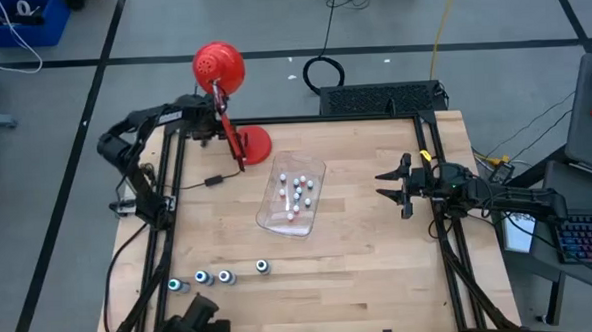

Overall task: Pick & Place food coloring
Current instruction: Put the small purple food coloring bottle into the transparent bin

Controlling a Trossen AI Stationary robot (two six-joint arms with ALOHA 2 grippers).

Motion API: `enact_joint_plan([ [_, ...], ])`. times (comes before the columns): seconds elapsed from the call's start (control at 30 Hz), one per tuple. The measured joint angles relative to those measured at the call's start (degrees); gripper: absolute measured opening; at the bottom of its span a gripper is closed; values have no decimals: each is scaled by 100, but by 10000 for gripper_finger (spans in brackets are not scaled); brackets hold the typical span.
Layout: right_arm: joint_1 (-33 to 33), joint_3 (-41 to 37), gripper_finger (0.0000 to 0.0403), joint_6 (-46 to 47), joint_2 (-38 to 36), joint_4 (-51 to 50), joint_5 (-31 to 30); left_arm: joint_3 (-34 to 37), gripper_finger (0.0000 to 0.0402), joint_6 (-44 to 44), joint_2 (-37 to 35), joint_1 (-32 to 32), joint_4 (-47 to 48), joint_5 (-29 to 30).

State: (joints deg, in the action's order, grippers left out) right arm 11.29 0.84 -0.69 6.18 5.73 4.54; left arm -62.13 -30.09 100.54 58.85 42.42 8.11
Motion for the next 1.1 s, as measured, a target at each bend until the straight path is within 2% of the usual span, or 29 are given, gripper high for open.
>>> enact_joint_plan([
  [0.17,1,0,169,0,0,-2,0,-141,225,-22,346,57,305,88],
  [0.53,1,-1,169,0,0,-2,2,-410,225,144,178,171,842,552],
  [1.1,1,0,169,2,0,-2,2,-408,225,749,207,252,1201,487],
])
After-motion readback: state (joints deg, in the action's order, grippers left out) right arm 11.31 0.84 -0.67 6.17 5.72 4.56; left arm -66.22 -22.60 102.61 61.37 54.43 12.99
